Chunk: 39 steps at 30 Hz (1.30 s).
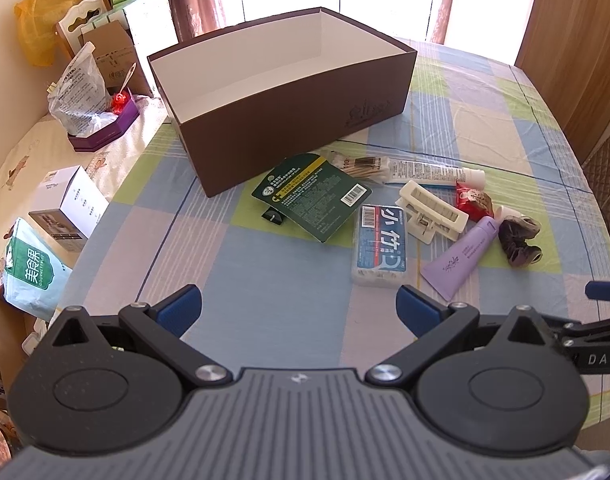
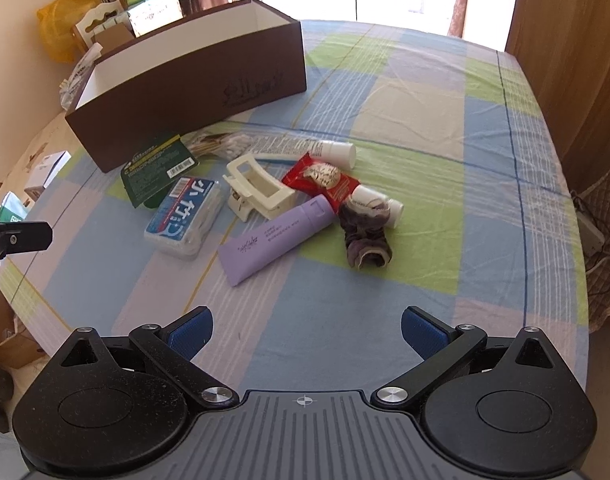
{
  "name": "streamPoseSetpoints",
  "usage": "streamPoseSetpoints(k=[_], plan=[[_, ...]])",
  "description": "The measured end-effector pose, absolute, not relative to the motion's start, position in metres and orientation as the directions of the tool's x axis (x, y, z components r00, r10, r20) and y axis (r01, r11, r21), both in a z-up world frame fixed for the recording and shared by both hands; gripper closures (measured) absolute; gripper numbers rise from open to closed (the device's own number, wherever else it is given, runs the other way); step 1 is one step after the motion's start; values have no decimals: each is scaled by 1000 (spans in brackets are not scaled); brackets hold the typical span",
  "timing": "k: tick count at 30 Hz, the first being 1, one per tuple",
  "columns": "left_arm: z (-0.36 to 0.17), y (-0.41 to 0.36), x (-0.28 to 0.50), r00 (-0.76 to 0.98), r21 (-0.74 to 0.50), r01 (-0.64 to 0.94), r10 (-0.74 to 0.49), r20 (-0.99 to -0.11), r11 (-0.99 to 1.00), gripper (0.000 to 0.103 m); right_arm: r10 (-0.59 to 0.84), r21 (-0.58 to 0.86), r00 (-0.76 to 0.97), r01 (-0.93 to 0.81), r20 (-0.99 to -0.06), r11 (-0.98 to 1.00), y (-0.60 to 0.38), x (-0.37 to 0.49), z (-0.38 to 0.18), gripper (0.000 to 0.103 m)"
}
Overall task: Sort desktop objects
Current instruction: 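Move both tools toward the items beside the brown box, then grasp the blue toothpick box with the left tool while the right tool grasps the brown sock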
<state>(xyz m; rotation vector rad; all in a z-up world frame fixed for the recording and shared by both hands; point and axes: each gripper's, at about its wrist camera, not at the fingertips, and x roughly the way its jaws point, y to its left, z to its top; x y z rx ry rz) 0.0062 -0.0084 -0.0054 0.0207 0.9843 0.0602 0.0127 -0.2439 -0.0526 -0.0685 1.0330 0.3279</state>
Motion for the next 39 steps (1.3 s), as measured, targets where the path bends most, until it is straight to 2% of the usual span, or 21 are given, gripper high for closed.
streamPoseSetpoints(k=[23,38,39], plan=[[-32,-9,35,554,41,-5,37,-832,999,1,217,80,475,-292,-853,953,-265,50,-68,0],[-54,-16,67,544,26,51,-6,-839,998,6,225,68,486,-320,-845,945,-265,79,-86,0],[-55,-17,68,544,23,57,-11,-839,998,7,224,65,488,-322,-844,945,-266,81,-88,12]])
